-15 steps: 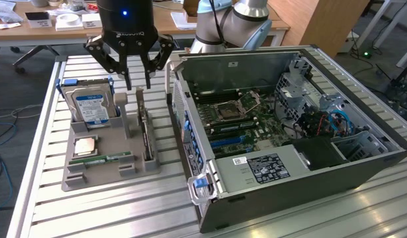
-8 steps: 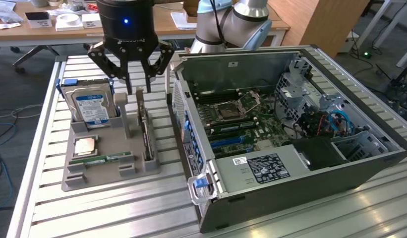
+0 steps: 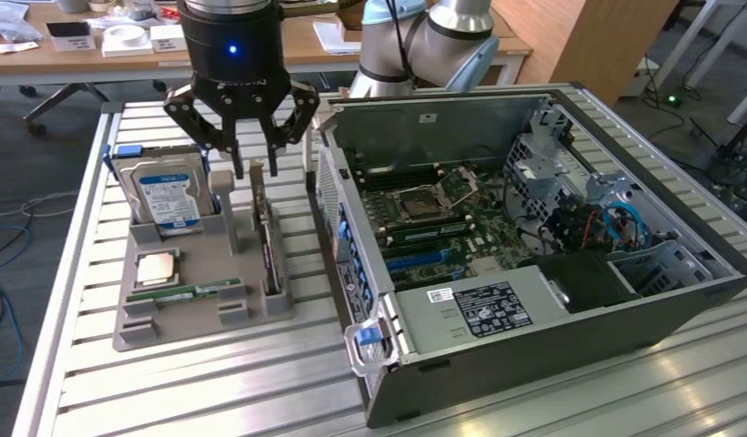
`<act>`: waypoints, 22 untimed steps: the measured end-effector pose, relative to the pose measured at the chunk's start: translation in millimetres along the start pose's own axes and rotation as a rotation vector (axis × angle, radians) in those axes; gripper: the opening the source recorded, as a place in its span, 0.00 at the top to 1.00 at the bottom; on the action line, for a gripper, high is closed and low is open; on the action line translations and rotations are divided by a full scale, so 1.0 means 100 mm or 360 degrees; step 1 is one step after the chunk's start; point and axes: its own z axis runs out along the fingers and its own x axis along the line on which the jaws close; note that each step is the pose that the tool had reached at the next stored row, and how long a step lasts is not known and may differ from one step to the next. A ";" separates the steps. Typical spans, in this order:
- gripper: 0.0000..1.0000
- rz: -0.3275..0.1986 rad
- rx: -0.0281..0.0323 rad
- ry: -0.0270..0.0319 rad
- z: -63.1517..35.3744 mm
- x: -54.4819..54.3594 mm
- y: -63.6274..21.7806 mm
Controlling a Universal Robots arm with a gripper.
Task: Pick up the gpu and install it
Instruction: 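Pick up the gpu and move the gpu toward the slot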
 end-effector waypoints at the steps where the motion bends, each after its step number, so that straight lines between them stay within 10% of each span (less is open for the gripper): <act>1: 0.58 0.0000 -0.00002 -0.00003 0.005 0.00 0.000; 22: 0.58 0.0000 0.00000 -0.00001 0.312 0.01 -0.011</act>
